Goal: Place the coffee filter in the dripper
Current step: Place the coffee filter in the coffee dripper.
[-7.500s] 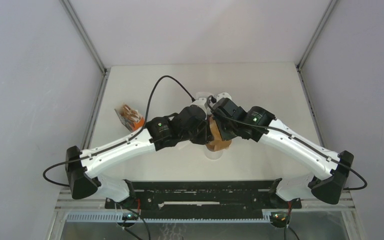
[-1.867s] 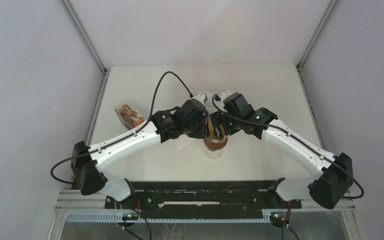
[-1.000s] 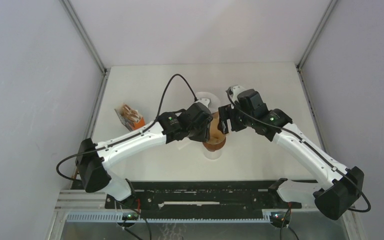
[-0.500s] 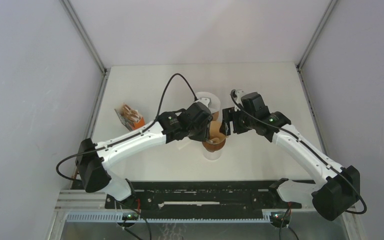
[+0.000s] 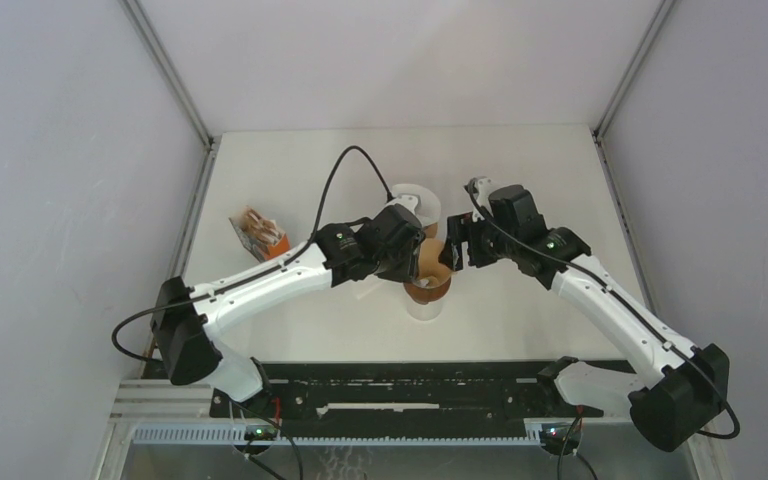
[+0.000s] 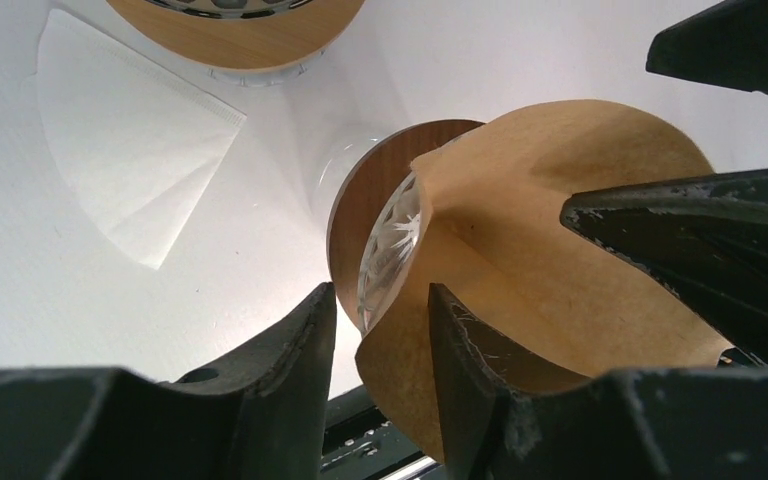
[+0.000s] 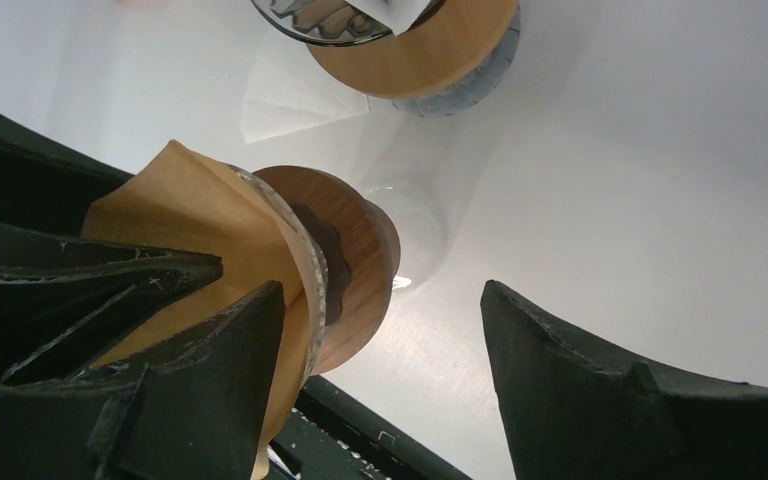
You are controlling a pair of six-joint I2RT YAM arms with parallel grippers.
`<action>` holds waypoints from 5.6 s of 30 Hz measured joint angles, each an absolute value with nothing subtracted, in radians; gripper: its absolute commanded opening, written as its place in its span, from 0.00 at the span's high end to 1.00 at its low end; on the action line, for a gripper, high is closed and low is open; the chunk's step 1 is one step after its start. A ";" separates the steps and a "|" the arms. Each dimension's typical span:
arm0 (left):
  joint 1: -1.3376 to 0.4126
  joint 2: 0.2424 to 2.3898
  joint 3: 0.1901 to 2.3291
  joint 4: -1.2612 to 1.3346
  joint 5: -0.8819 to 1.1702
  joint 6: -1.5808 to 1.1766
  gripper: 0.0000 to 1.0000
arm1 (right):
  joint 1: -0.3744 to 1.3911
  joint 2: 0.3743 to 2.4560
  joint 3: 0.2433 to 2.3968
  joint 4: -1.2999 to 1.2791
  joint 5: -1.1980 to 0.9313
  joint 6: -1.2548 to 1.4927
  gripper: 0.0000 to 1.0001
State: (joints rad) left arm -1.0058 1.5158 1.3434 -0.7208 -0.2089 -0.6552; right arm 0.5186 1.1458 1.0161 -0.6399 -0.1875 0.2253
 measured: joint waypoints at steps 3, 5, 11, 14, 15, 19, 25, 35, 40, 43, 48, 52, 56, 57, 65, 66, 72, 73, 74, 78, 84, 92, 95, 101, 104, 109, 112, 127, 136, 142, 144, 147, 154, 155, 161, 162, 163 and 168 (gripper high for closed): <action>-1.006 1.513 1.343 -0.721 -0.213 -0.655 0.54 | 0.519 1.136 1.016 -0.638 -0.197 0.225 0.19; -1.006 1.509 1.343 -0.720 -0.215 -0.655 0.53 | 0.519 1.136 1.016 -0.639 -0.203 0.225 0.19; -1.006 1.485 1.343 -0.720 -0.225 -0.655 0.50 | 0.520 1.135 1.018 -0.639 -0.219 0.225 0.19; -1.006 1.468 1.343 -0.719 -0.232 -0.656 0.49 | 0.521 1.135 1.023 -0.639 -0.223 0.225 0.19; -1.006 1.463 1.343 -0.717 -0.233 -0.656 0.48 | 0.523 1.135 1.024 -0.639 -0.224 0.225 0.19; -1.006 1.455 1.345 -0.712 -0.233 -0.656 0.47 | 0.526 1.134 1.029 -0.640 -0.228 0.225 0.19; -1.005 1.452 1.345 -0.705 -0.233 -0.656 0.46 | 0.527 1.133 1.041 -0.640 -0.227 0.224 0.19; -1.005 1.414 1.345 -0.702 -0.233 -0.656 0.44 | 0.535 1.134 1.053 -0.657 -0.226 0.222 0.19; -1.001 1.392 1.345 -0.697 -0.232 -0.656 0.51 | 0.542 1.134 1.070 -0.658 -0.218 0.217 0.19; -1.001 1.383 1.345 -0.695 -0.229 -0.656 0.54 | 0.543 1.139 1.071 -0.665 -0.207 0.212 0.19; -1.001 1.382 1.337 -0.691 -0.223 -0.656 0.58 | 0.550 1.168 1.071 -0.693 -0.163 0.207 0.19; -1.000 1.383 1.327 -0.690 -0.213 -0.656 0.59 | 0.554 1.178 1.070 -0.701 -0.140 0.206 0.19; -1.000 1.399 1.324 -0.690 -0.205 -0.656 0.60 | 0.559 1.184 1.068 -0.700 -0.126 0.205 0.19; -1.000 1.404 1.323 -0.691 -0.203 -0.656 0.61 | 0.561 1.187 1.067 -0.700 -0.123 0.204 0.19; -1.000 1.423 1.304 -0.697 -0.199 -0.656 0.61 | 0.567 1.212 1.043 -0.693 -0.103 0.204 0.20; -1.000 1.425 1.304 -0.699 -0.199 -0.656 0.61 | 0.569 1.214 1.042 -0.691 -0.102 0.204 0.20; -1.001 1.427 1.304 -0.699 -0.199 -0.656 0.61 | 0.573 1.216 1.040 -0.688 -0.097 0.204 0.20; -1.001 1.427 1.304 -0.699 -0.199 -0.656 0.61 | 0.574 1.216 1.040 -0.687 -0.097 0.204 0.20; -1.001 1.427 1.304 -0.699 -0.199 -0.656 0.61 | 0.575 1.216 1.040 -0.686 -0.097 0.204 0.20; -1.001 1.428 1.304 -0.698 -0.199 -0.656 0.61 | 0.579 1.216 1.040 -0.683 -0.090 0.204 0.20; -1.008 1.439 1.304 -0.693 -0.199 -0.656 0.62 | 0.586 1.235 1.040 -0.675 -0.086 0.204 0.20; -1.011 1.440 1.303 -0.693 -0.203 -0.656 0.62 | 0.591 1.243 1.034 -0.666 -0.080 0.204 0.19; -1.012 1.440 1.300 -0.690 -0.207 -0.656 0.62 | 0.591 1.239 1.032 -0.664 -0.080 0.204 0.19; -1.012 1.440 1.295 -0.683 -0.209 -0.656 0.62 | 0.583 1.190 1.024 -0.658 -0.098 0.204 0.18; -1.012 1.440 1.295 -0.683 -0.208 -0.656 0.62 | 0.575 1.163 1.024 -0.651 -0.113 0.205 0.17; -1.012 1.440 1.295 -0.683 -0.208 -0.656 0.61 | 0.569 1.138 1.024 -0.646 -0.136 0.207 0.17; -1.012 1.440 1.295 -0.683 -0.208 -0.655 0.59 | 0.567 1.131 1.024 -0.646 -0.146 0.208 0.17; -1.013 1.439 1.300 -0.698 -0.248 -0.654 0.48 | 0.558 1.101 1.024 -0.646 -0.175 0.208 0.17; -1.012 1.423 1.323 -0.693 -0.277 -0.653 0.42 | 0.557 1.068 1.024 -0.644 -0.191 0.208 0.17; -1.008 1.375 1.323 -0.672 -0.285 -0.653 0.38 | 0.556 1.064 1.039 -0.647 -0.206 0.208 0.17; -1.005 1.361 1.323 -0.664 -0.284 -0.652 0.35 | 0.556 1.058 1.047 -0.648 -0.212 0.208 0.17; -0.999 1.341 1.323 -0.653 -0.281 -0.652 0.32 | 0.556 1.047 1.058 -0.647 -0.217 0.207 0.17; -0.962 1.280 1.323 -0.624 -0.278 -0.653 0.22 | 0.522 1.045 1.095 -0.649 -0.220 0.200 0.17; -0.951 1.273 1.323 -0.620 -0.278 -0.652 0.20 | 0.513 1.055 1.109 -0.648 -0.220 0.197 0.17; -0.857 1.264 1.323 -0.604 -0.274 -0.645 0.18 | 0.456 1.150 1.174 -0.627 -0.213 0.183 0.17; -0.838 1.269 1.323 -0.602 -0.273 -0.645 0.18 | 0.444 1.178 1.185 -0.617 -0.212 0.182 0.17; -0.821 1.276 1.323 -0.599 -0.269 -0.643 0.18 | 0.437 1.198 1.189 -0.609 -0.211 0.181 0.17; -0.746 1.366 1.341 -0.586 -0.242 -0.628 0.18 | 0.416 1.310 1.227 -0.569 -0.208 0.181 0.17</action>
State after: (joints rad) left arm -0.7460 1.3659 1.3411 -0.5858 -0.2424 -0.6277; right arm 0.4156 1.3098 1.2274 -0.5686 -0.2081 0.1806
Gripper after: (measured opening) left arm 0.820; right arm 0.832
